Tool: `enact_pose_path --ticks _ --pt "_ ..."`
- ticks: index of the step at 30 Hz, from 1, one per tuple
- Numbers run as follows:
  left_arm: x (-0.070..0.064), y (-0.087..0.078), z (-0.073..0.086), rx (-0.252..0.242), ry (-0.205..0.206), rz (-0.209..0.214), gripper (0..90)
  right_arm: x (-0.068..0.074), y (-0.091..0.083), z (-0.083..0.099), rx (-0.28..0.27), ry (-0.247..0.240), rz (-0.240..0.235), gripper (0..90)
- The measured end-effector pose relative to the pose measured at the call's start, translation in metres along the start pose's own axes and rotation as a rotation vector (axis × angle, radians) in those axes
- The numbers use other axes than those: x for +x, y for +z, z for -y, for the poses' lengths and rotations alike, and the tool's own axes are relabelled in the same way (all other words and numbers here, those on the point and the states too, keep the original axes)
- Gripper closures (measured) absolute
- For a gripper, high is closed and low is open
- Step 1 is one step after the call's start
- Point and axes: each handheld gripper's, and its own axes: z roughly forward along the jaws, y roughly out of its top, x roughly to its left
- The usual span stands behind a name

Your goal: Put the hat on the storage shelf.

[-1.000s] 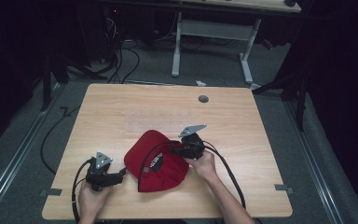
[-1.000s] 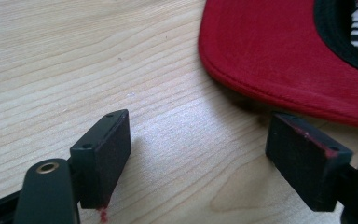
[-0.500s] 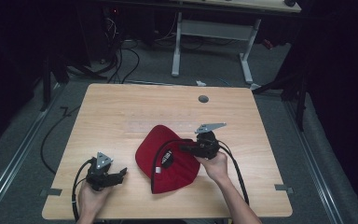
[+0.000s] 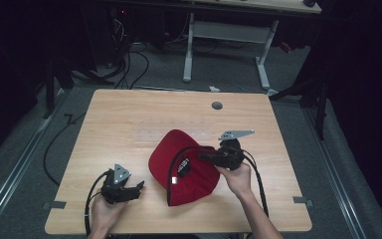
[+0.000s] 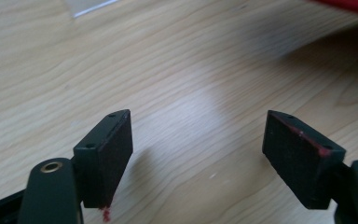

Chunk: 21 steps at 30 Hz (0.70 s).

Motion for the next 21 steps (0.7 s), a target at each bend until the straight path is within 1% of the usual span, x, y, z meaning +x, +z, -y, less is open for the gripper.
enact_pose_path --ticks 2,3,4,5,6,8,9,10,11,12,13,14,15,18,19,20,21 --pt "-0.007 0.001 -0.003 0.004 -0.034 0.044 28.6 0.001 -0.002 -0.001 -0.009 0.005 -0.003 85.0" --pt "-0.012 0.002 -0.003 -0.002 -0.034 0.063 29.4 0.002 -0.003 -0.002 -0.013 0.009 -0.007 85.0" --pt "-0.018 0.004 -0.002 0.002 -0.014 0.077 29.6 0.003 -0.004 -0.003 -0.018 0.011 -0.011 85.0" --pt "-0.018 0.004 -0.002 0.002 -0.014 0.077 29.6 0.004 -0.006 -0.004 -0.024 0.013 -0.013 85.0" --pt "-0.022 0.005 -0.002 0.009 0.002 0.084 29.5 0.004 -0.007 -0.005 -0.027 0.015 -0.014 85.0" --pt "-0.032 0.009 -0.004 0.014 0.014 0.111 29.0 0.005 -0.008 -0.006 -0.033 0.017 -0.013 85.0" --pt "-0.032 0.009 -0.004 0.014 0.014 0.111 28.9 0.006 -0.010 -0.008 -0.038 0.015 -0.013 85.0" --pt "-0.034 0.010 -0.004 0.013 0.019 0.115 28.9 0.006 -0.010 -0.008 -0.038 0.015 -0.013 85.0" --pt "-0.039 0.012 -0.005 0.011 0.024 0.124 28.4 0.007 -0.012 -0.010 -0.050 0.018 -0.015 85.0" --pt "-0.039 0.012 -0.005 0.011 0.024 0.124 28.0 0.008 -0.013 -0.011 -0.056 0.020 -0.017 85.0" --pt "-0.042 0.014 -0.005 0.006 0.033 0.118 28.0 0.008 -0.013 -0.011 -0.056 0.020 -0.017 85.0" --pt "-0.047 0.017 -0.002 -0.004 0.072 0.104 26.9 0.009 -0.014 -0.013 -0.063 0.025 -0.021 85.0" --pt "-0.050 0.018 -0.001 0.000 0.079 0.107 26.7 0.009 -0.014 -0.013 -0.063 0.026 -0.021 85.0" --pt "-0.058 0.021 0.002 0.003 0.082 0.124 25.9 0.009 -0.014 -0.014 -0.065 0.033 -0.020 85.0" --pt "-0.058 0.021 0.002 0.003 0.082 0.124 25.7 0.009 -0.014 -0.014 -0.065 0.033 -0.020 85.0" --pt "-0.062 0.023 0.004 0.008 0.097 0.132 25.4 0.009 -0.014 -0.013 -0.070 0.047 -0.024 85.0" --pt "-0.064 0.024 0.005 0.012 0.102 0.130 25.3 0.009 -0.014 -0.013 -0.073 0.054 -0.029 85.0"
